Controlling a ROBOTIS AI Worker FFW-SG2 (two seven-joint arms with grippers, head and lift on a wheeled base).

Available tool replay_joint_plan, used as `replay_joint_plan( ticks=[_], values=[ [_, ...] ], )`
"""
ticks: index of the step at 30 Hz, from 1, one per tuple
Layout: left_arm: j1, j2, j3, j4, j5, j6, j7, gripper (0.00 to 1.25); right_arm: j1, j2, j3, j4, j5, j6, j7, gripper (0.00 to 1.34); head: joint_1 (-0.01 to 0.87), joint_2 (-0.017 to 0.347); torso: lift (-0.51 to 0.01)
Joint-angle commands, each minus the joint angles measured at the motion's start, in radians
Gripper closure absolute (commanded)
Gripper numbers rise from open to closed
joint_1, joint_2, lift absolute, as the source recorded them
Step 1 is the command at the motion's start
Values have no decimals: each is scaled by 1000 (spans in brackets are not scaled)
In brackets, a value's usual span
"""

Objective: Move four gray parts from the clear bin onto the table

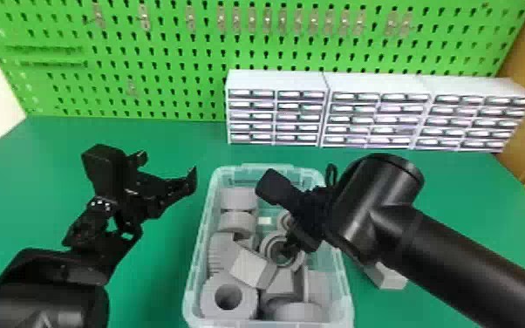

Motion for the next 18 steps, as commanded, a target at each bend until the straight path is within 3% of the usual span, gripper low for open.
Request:
replay_joint_plan(
  ticks=[1,13,16,18],
  values=[
    [-2,0,-2,1,0,0,0,113,2,2,-2,17,3,-15,0,522,678,34,-50],
    [-3,0,-5,1,3,-2,0,113,5,9,11,71,10,-60,0,556,678,34,-50],
    [-3,0,-5,1,3,0,2,113,5,11,17,71,24,-62,0,691,678,34,-50],
    [-3,0,-4,1,3,-2,2,113,5,13,21,69,36,-71,0,889,678,34,-50]
  ],
)
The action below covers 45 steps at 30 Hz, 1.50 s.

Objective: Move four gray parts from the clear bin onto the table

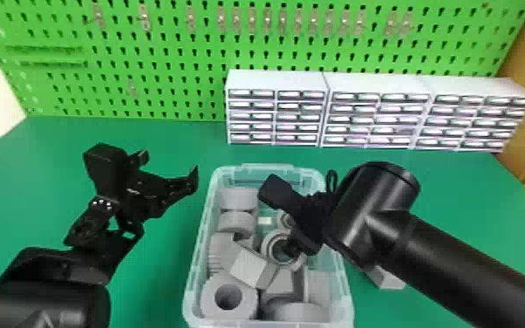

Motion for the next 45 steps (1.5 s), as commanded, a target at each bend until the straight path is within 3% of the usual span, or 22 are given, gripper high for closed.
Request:
replay_joint_plan(
  ticks=[1,3,4,14,20,25,30,34,45],
  values=[
    [0,0,2,0,0,1,0,113,0,3,10,-2,26,-15,0,987,678,34,-50],
    [0,0,2,0,2,0,0,113,3,1,10,-8,40,-32,-1,1162,678,34,-50],
    [0,0,2,0,2,1,0,111,5,3,10,-11,46,-34,-1,1184,678,34,-50],
    [2,0,0,0,3,0,0,113,11,3,1,-31,86,-31,0,1182,678,34,-50],
    [3,0,-2,0,5,0,0,113,35,10,-67,-91,188,-3,0,1182,678,34,-50],
    [3,0,-3,0,8,1,0,113,81,41,-192,-143,281,19,0,1182,678,34,-50],
    [5,0,2,0,12,1,0,113,150,113,-337,-193,404,25,0,1182,678,34,-50],
    [8,0,0,0,15,1,0,113,179,141,-416,-221,431,25,0,1182,678,34,-50],
    [6,0,0,-3,20,1,0,113,273,150,-647,-287,511,61,0,1184,678,34,-50]
  ],
)
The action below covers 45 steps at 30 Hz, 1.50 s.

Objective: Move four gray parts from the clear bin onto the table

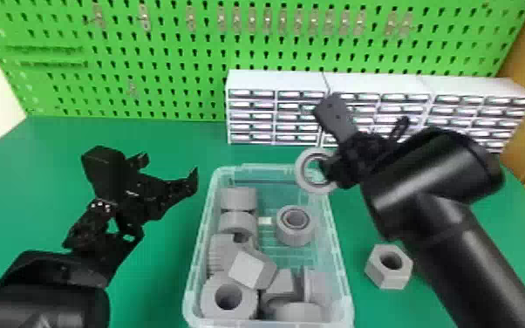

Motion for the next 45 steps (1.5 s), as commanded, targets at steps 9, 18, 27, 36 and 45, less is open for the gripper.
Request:
replay_joint_plan(
  ticks=[9,18,27,36,45],
  values=[
    [-23,-2,-12,1,-5,0,0,113,114,9,-288,-1,72,25,0,1182,678,34,-50],
    [-24,-17,-15,1,-19,3,0,113,153,35,-459,97,81,40,0,1182,678,34,-50],
    [-24,-23,-17,2,-25,3,-2,113,148,40,-501,169,83,22,0,1182,678,34,-50],
    [-26,-25,-21,6,-25,3,-2,113,137,40,-509,221,83,-7,0,1182,678,34,-50],
    [-24,-25,-24,7,-25,3,-2,113,133,43,-510,278,54,-84,0,1181,678,34,-50]
  ],
)
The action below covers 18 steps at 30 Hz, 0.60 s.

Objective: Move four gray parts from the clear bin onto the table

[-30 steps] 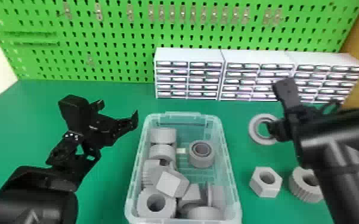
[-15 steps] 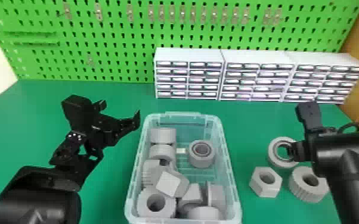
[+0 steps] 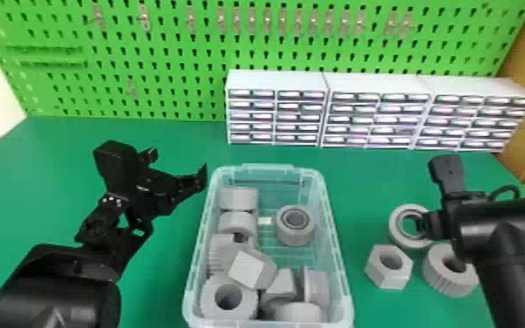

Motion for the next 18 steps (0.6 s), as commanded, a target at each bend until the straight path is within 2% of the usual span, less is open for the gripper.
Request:
replay_joint_plan(
  ticks=[1,8,18],
  values=[
    [-1,0,-1,1,0,0,0,113,-6,3,4,34,-17,-39,0,1181,678,34,-50],
    [-2,-2,-2,1,0,0,0,113,-21,6,19,70,-19,-59,0,1181,678,34,-50],
    [-1,-3,-2,1,0,0,0,113,-21,5,30,83,-11,-61,0,1176,678,34,-50]
  ],
)
